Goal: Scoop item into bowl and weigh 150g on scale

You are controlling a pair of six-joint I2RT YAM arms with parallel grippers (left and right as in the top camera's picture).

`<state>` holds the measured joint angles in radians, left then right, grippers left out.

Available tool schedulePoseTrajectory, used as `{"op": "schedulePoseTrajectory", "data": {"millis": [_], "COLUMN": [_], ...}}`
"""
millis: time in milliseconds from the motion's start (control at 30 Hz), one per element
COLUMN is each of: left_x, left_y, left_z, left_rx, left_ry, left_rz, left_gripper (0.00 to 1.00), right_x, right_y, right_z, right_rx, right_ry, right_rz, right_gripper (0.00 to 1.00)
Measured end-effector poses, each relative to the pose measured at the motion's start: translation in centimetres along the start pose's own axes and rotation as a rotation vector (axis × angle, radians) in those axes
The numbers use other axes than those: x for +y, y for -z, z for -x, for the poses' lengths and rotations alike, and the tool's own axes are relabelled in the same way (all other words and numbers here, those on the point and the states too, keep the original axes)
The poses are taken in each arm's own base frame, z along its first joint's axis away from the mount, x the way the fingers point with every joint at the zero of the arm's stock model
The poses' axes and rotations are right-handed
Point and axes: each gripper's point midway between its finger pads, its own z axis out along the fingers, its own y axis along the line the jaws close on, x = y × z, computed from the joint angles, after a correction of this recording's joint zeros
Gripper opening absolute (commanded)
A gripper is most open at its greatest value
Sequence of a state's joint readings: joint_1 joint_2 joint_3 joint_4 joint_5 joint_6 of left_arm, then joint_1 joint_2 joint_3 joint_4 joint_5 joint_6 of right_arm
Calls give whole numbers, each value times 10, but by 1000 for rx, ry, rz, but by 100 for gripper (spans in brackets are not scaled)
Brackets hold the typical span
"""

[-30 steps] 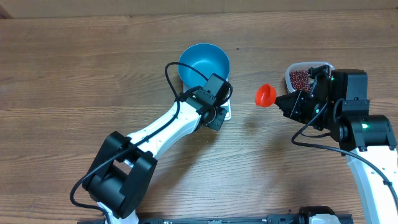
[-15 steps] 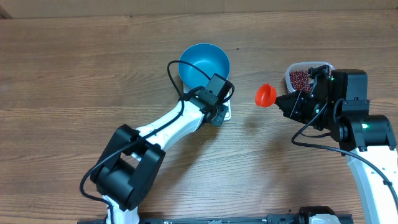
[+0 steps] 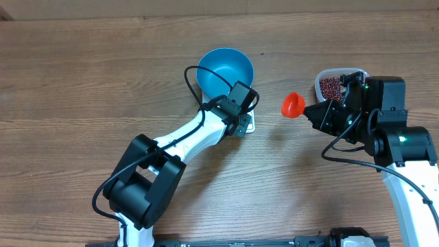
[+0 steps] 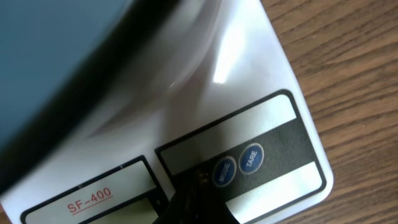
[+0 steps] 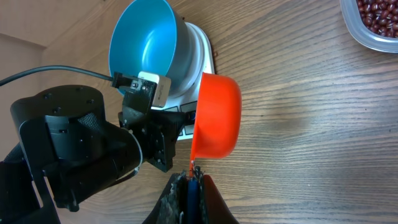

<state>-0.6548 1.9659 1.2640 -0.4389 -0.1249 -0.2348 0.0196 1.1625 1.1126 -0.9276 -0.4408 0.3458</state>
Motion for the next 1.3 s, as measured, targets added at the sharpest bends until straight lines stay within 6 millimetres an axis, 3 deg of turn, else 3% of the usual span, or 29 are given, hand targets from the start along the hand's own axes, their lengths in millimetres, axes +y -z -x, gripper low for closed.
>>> {"op": "schedulePoseTrajectory", "data": {"millis": [1300], "left_x": [2], "left_y": [-2], "left_z": [1], "left_rx": [-2], "left_ry": [16], "left_rz": [17], "left_gripper": [5], "right_x": [0], "right_y": [0], "right_z": [0], "right_rx": [-1], "right_ry": [3], "right_rz": [0], "right_gripper": [4]}}
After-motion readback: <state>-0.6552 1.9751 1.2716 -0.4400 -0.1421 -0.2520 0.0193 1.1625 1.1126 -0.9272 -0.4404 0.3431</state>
